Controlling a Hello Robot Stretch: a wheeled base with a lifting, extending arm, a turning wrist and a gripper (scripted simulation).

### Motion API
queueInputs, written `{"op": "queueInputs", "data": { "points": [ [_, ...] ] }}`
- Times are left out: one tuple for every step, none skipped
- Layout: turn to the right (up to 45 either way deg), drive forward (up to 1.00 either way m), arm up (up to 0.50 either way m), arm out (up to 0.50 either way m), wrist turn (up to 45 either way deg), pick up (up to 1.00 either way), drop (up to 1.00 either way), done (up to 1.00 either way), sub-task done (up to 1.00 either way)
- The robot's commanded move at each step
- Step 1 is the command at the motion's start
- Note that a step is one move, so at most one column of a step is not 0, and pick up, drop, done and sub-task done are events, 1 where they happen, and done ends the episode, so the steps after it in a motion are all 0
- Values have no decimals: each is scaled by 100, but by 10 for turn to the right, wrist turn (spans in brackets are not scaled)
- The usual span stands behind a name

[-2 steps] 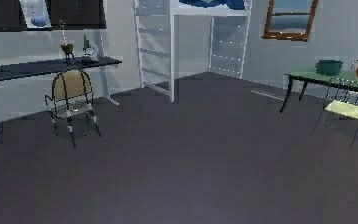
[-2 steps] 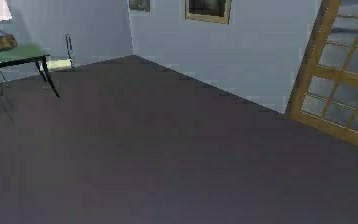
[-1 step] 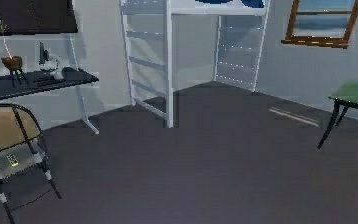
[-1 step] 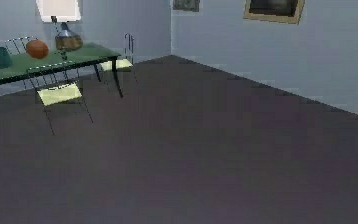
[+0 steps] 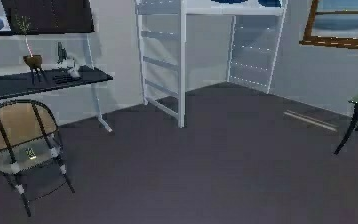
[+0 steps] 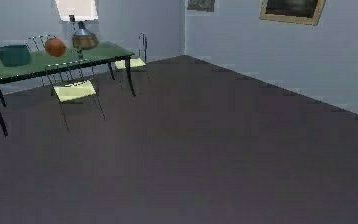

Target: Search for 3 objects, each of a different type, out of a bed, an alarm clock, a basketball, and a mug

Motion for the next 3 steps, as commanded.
{"op": "queueInputs", "data": {
  "points": [
    [0,100,0,0,0,0,0,0,0],
    [0,80,0,0,0,0,0,0,0],
    [180,0,0,0,0,0,0,0,0]
  ]
}}
